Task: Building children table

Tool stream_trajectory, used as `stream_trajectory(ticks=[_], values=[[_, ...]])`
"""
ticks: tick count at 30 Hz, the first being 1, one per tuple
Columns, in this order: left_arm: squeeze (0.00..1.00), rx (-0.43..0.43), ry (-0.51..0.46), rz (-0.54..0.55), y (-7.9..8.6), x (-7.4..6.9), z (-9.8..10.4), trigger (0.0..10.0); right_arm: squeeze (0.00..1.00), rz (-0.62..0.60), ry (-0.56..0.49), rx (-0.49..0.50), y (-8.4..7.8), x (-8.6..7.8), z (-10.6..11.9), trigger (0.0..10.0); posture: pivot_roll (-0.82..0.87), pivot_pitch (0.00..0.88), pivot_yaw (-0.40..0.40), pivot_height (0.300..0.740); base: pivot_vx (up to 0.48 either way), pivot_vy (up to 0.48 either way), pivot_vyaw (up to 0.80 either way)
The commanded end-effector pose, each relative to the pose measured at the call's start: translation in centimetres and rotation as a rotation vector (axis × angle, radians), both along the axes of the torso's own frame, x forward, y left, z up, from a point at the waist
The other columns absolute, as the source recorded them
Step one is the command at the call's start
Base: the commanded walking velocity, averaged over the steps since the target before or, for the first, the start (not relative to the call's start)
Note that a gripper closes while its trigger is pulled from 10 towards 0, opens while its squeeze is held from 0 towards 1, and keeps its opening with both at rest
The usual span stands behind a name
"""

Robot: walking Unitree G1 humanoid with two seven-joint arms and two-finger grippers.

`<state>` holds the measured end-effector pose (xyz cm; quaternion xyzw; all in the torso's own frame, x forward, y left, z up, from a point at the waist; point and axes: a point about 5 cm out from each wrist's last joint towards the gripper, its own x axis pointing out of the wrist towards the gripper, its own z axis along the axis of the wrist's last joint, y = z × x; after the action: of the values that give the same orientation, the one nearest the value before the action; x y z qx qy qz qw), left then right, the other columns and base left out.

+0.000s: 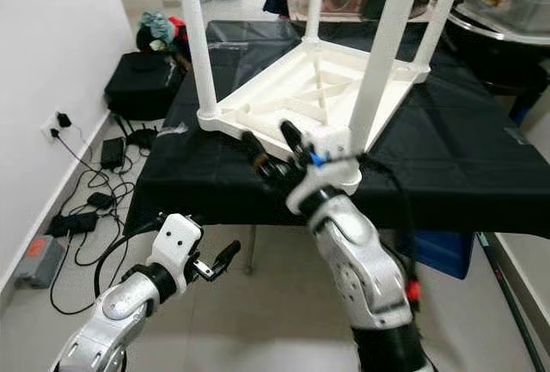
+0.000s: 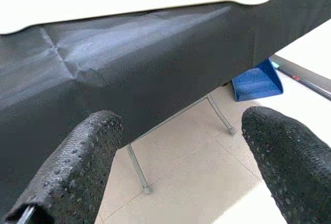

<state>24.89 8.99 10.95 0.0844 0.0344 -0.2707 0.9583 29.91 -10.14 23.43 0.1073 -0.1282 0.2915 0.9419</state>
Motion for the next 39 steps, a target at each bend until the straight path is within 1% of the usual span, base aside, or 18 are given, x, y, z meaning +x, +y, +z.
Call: stream_trajectory(ticks=[1, 10, 11, 12, 13, 14, 16, 17, 22, 26, 27, 29, 30, 32, 33, 34, 35, 39], values=[[0.00, 0.022, 0.003, -0.004, 0.0, 0.0, -0.2, 10.0, 0.00, 0.054, 0.034, 0.005, 1.0, 0.2, -0.3, 10.0, 0.07, 0.056, -0.012, 0.740, 0.000, 0.000, 0.00], [0.00, 0.026, 0.003, -0.006, 0.0, 0.1, -0.3, 10.0, 0.00, 0.072, 0.075, 0.017, 3.2, 2.7, 0.6, 10.0, 0.08, 0.057, -0.015, 0.740, 0.000, 0.000, 0.00], [0.00, 0.029, 0.001, -0.006, -0.1, 0.0, -0.2, 10.0, 0.00, -0.200, 0.158, -0.065, 0.5, 5.0, -0.6, 10.0, 0.09, 0.058, -0.028, 0.740, 0.000, 0.000, 0.00], [0.00, 0.030, -0.001, -0.005, -0.1, 0.0, -0.2, 10.0, 0.00, -0.524, 0.221, -0.141, -4.4, 6.3, -1.8, 10.0, 0.08, 0.063, -0.029, 0.740, 0.000, 0.000, 0.00], [0.00, 0.030, -0.001, -0.005, -0.1, 0.0, -0.2, 10.0, 0.00, -0.524, 0.221, -0.141, -4.4, 6.3, -1.8, 10.0, 0.08, 0.063, -0.029, 0.740, 0.000, 0.000, 0.00], [0.00, 0.032, 0.000, -0.006, -0.1, 0.0, -0.2, 10.0, 0.00, -0.841, 0.251, -0.189, -9.8, 6.2, -2.5, 10.0, 0.08, 0.062, -0.027, 0.740, 0.000, 0.000, 0.00], [0.00, 0.032, 0.000, -0.006, -0.1, 0.0, -0.2, 10.0, 0.00, -0.841, 0.251, -0.189, -9.8, 6.2, -2.5, 10.0, 0.08, 0.062, -0.027, 0.740, 0.000, 0.000, 0.00], [0.00, 0.031, 0.000, -0.007, -0.2, 0.0, -0.2, 10.0, 0.00, -1.066, 0.262, -0.226, -13.6, 5.3, -2.7, 10.0, 0.08, 0.062, -0.027, 0.740, 0.000, 0.000, 0.00], [0.00, 0.034, 0.003, -0.010, -0.2, 0.0, -0.3, 10.0, 0.00, -1.272, 0.248, -0.255, -17.1, 3.3, -2.6, 10.0, 0.08, 0.060, -0.026, 0.740, 0.000, 0.000, 0.00], [0.00, 0.036, 0.004, -0.009, -0.1, 0.0, -0.3, 10.0, 0.00, -1.215, 0.240, -0.196, -16.1, 3.0, -3.0, 10.0, 0.08, 0.060, -0.023, 0.740, 0.000, 0.000, 0.00], [0.00, 0.037, 0.004, -0.008, -0.1, 0.1, -0.3, 10.0, 0.00, -1.007, 0.237, -0.137, -13.3, 3.8, -3.2, 10.0, 0.08, 0.062, -0.018, 0.740, 0.000, 0.000, 0.00], [0.00, 0.037, 0.004, -0.008, -0.1, 0.1, -0.3, 10.0, 0.00, -1.007, 0.237, -0.137, -13.3, 3.8, -3.2, 10.0, 0.08, 0.062, -0.018, 0.740, 0.000, 0.000, 0.00], [0.00, 0.036, 0.003, -0.008, -0.1, 0.1, -0.3, 10.0, 0.00, -0.838, 0.224, -0.097, -10.7, 4.3, -3.2, 10.0, 0.08, 0.060, -0.019, 0.740, 0.000, 0.000, 0.00], [0.00, 0.036, 0.003, -0.008, -0.1, 0.1, -0.3, 10.0, 0.00, -0.838, 0.224, -0.097, -10.7, 4.3, -3.2, 10.0, 0.08, 0.060, -0.019, 0.740, 0.000, 0.000, 0.00], [0.00, 0.037, 0.002, -0.008, -0.2, 0.1, -0.3, 10.0, 0.00, -0.701, 0.223, -0.078, -8.4, 4.6, -3.3, 10.0, 0.08, 0.060, -0.022, 0.740, 0.000, 0.000, 0.00], [0.00, 0.037, 0.002, -0.008, -0.2, 0.1, -0.3, 10.0, 0.00, -0.701, 0.223, -0.078, -8.4, 4.6, -3.3, 10.0, 0.08, 0.060, -0.022, 0.740, 0.000, 0.000, 0.00], [0.00, 0.036, 0.001, -0.008, -0.2, 0.1, -0.3, 10.0, 0.00, -0.585, 0.229, -0.073, -6.5, 4.6, -3.5, 10.0, 0.08, 0.059, -0.020, 0.740, 0.000, 0.000, 0.00], [0.00, 0.032, -0.003, -0.006, -0.2, 0.1, -0.2, 10.0, 0.00, -0.502, 0.227, -0.066, -5.3, 4.3, -3.8, 10.0, 0.08, 0.057, -0.025, 0.740, 0.000, 0.000, 0.00]])
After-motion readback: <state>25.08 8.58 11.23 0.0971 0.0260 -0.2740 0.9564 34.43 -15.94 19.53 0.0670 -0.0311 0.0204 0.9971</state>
